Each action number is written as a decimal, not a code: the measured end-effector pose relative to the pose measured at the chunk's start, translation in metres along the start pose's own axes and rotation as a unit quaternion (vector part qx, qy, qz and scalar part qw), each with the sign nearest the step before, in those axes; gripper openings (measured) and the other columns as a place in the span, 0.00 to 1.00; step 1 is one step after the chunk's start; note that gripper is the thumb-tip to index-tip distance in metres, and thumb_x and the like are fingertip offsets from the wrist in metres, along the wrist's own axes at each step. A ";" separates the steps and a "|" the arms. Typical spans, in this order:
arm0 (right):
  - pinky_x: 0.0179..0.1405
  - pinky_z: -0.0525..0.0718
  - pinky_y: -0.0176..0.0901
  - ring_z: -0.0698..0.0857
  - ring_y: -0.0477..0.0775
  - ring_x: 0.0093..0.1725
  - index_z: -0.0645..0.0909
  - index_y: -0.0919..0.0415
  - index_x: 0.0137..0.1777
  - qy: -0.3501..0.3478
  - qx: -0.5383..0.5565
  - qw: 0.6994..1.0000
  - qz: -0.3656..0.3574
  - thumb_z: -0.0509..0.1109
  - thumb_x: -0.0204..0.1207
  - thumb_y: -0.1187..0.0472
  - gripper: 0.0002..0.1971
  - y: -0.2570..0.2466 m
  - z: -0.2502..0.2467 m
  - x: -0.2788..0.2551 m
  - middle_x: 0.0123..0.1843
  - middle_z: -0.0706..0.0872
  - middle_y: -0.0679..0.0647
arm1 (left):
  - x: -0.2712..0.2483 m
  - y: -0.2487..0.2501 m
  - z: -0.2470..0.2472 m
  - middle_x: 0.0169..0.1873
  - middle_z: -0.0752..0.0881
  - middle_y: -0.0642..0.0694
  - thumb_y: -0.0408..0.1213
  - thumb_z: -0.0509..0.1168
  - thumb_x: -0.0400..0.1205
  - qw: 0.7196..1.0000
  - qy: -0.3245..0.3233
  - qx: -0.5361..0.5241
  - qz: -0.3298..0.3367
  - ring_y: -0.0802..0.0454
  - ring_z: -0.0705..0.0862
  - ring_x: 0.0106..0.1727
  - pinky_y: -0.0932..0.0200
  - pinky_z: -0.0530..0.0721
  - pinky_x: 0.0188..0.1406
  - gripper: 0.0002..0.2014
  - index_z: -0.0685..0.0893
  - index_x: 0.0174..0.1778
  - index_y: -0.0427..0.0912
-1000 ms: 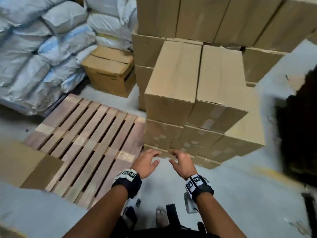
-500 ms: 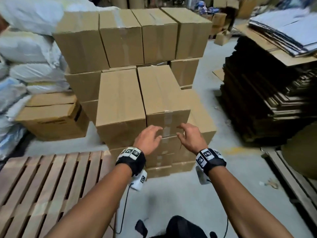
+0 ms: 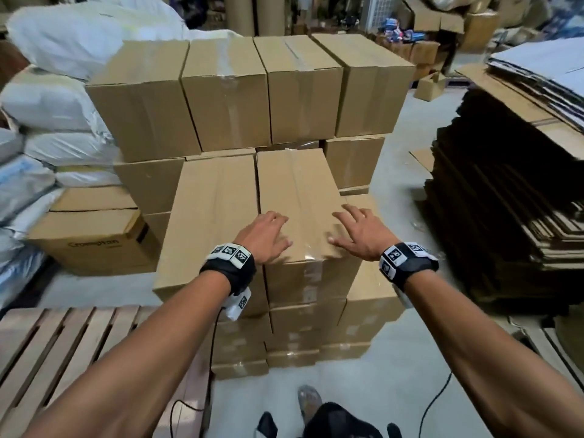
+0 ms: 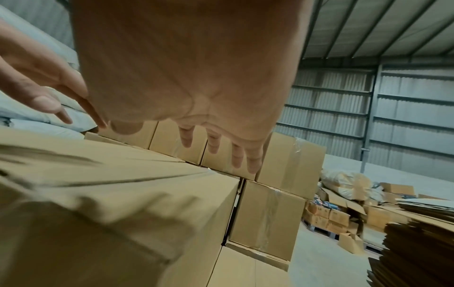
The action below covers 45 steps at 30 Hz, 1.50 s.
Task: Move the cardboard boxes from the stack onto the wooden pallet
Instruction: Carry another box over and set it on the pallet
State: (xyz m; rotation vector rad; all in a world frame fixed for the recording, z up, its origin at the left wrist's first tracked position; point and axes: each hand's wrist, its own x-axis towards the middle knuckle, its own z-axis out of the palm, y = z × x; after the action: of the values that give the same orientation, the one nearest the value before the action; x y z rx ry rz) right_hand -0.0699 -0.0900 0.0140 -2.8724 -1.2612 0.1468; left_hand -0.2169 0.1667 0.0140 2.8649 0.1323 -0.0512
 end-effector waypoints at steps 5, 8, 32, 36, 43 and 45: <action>0.81 0.72 0.75 0.65 0.77 0.84 0.51 0.42 0.92 -0.032 0.033 0.999 -0.025 0.40 0.78 0.18 0.46 0.031 0.011 0.085 0.95 0.44 0.55 | 0.076 -0.019 -0.003 0.92 0.51 0.43 0.71 0.54 0.86 0.993 -0.084 0.072 -0.036 0.36 0.54 0.91 0.30 0.68 0.84 0.44 0.54 0.92 0.49; 0.80 0.71 0.79 0.62 0.77 0.87 0.48 0.39 0.90 -0.046 0.060 0.996 -0.054 0.35 0.76 0.15 0.48 0.044 0.033 0.130 0.95 0.42 0.55 | 0.109 -0.029 0.000 0.92 0.40 0.45 0.74 0.49 0.85 0.986 -0.130 0.084 -0.065 0.32 0.43 0.92 0.25 0.59 0.85 0.46 0.46 0.93 0.51; 0.86 0.69 0.62 0.65 0.57 0.89 0.59 0.37 0.90 0.038 0.293 0.955 -0.041 0.54 0.91 0.35 0.29 0.108 0.080 0.147 0.94 0.43 0.36 | 0.166 -0.012 0.040 0.93 0.50 0.52 0.69 0.59 0.85 0.995 -0.001 -0.056 -0.082 0.29 0.28 0.88 0.31 0.42 0.89 0.41 0.60 0.91 0.53; 0.88 0.65 0.55 0.60 0.51 0.91 0.63 0.42 0.90 0.050 0.301 0.951 -0.046 0.59 0.91 0.39 0.29 0.106 0.080 0.149 0.95 0.47 0.41 | 0.167 -0.016 0.045 0.92 0.56 0.50 0.68 0.60 0.85 0.995 0.035 -0.048 -0.074 0.36 0.39 0.92 0.35 0.38 0.91 0.39 0.66 0.90 0.51; 0.87 0.59 0.41 0.63 0.48 0.90 0.73 0.48 0.86 0.074 0.343 0.936 -0.022 0.71 0.85 0.41 0.31 0.098 0.074 0.146 0.94 0.58 0.46 | 0.162 -0.017 0.042 0.91 0.62 0.47 0.62 0.66 0.85 0.990 0.088 -0.091 -0.068 0.53 0.49 0.91 0.40 0.38 0.91 0.37 0.73 0.87 0.46; 0.86 0.57 0.39 0.63 0.48 0.90 0.75 0.48 0.85 0.076 0.339 0.937 -0.017 0.72 0.84 0.41 0.31 0.099 0.068 0.138 0.93 0.60 0.48 | 0.157 -0.009 0.039 0.91 0.61 0.48 0.61 0.67 0.85 0.989 0.081 -0.100 -0.071 0.53 0.49 0.91 0.41 0.37 0.91 0.37 0.72 0.87 0.45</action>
State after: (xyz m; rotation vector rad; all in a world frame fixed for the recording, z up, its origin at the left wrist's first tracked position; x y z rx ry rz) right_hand 0.0901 -0.0582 -0.0693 -2.2196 -0.9789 0.2863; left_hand -0.0627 0.1785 -0.0340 2.6524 0.3533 0.1580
